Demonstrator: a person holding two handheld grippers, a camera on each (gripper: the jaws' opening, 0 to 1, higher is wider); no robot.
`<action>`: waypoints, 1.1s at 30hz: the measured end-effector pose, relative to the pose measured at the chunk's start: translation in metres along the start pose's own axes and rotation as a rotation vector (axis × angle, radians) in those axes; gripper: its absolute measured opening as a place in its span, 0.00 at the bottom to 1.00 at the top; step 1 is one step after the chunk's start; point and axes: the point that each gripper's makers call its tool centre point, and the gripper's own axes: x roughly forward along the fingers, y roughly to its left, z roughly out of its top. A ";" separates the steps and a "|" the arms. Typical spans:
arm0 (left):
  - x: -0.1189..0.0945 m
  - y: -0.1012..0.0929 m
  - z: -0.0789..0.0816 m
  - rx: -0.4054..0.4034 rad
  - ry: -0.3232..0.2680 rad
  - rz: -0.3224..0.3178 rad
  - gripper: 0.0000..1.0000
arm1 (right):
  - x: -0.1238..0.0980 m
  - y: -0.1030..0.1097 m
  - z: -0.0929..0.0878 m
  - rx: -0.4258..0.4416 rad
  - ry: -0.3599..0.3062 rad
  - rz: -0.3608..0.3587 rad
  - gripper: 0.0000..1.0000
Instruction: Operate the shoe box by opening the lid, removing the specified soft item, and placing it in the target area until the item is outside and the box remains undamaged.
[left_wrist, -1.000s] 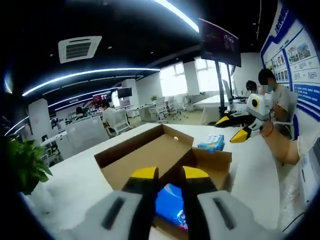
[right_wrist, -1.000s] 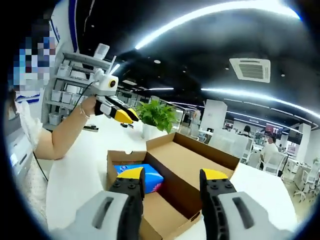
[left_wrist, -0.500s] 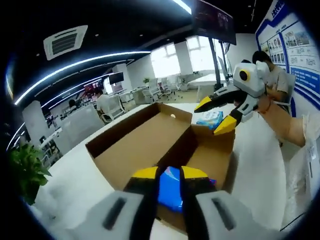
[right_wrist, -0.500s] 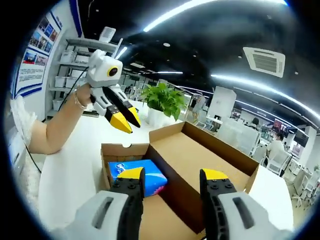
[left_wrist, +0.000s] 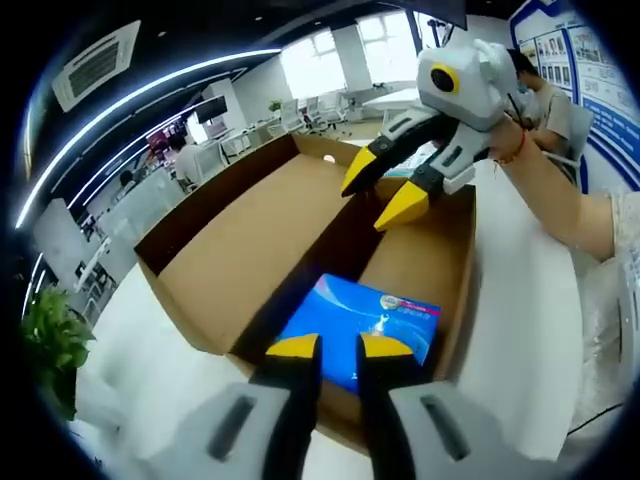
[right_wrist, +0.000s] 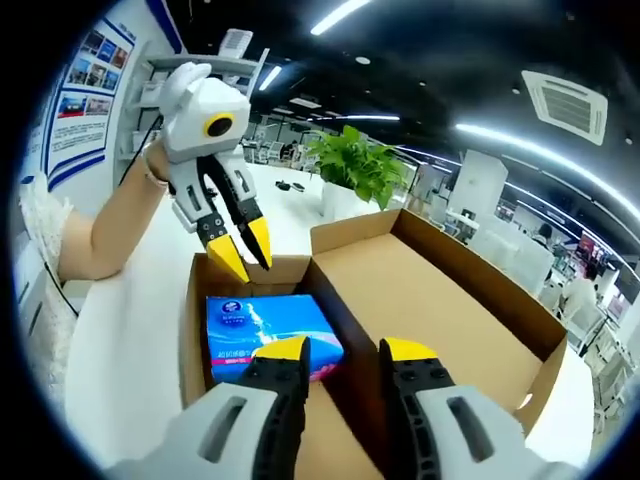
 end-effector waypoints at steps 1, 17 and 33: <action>0.001 0.000 -0.001 0.006 0.010 0.002 0.12 | 0.001 0.001 -0.003 -0.008 0.012 0.000 0.26; 0.017 0.005 -0.027 0.136 0.187 0.062 0.00 | 0.011 0.016 -0.032 -0.009 0.106 0.081 0.01; 0.025 0.020 -0.047 0.297 0.404 0.210 0.00 | 0.019 0.017 -0.057 -0.025 0.204 0.089 0.02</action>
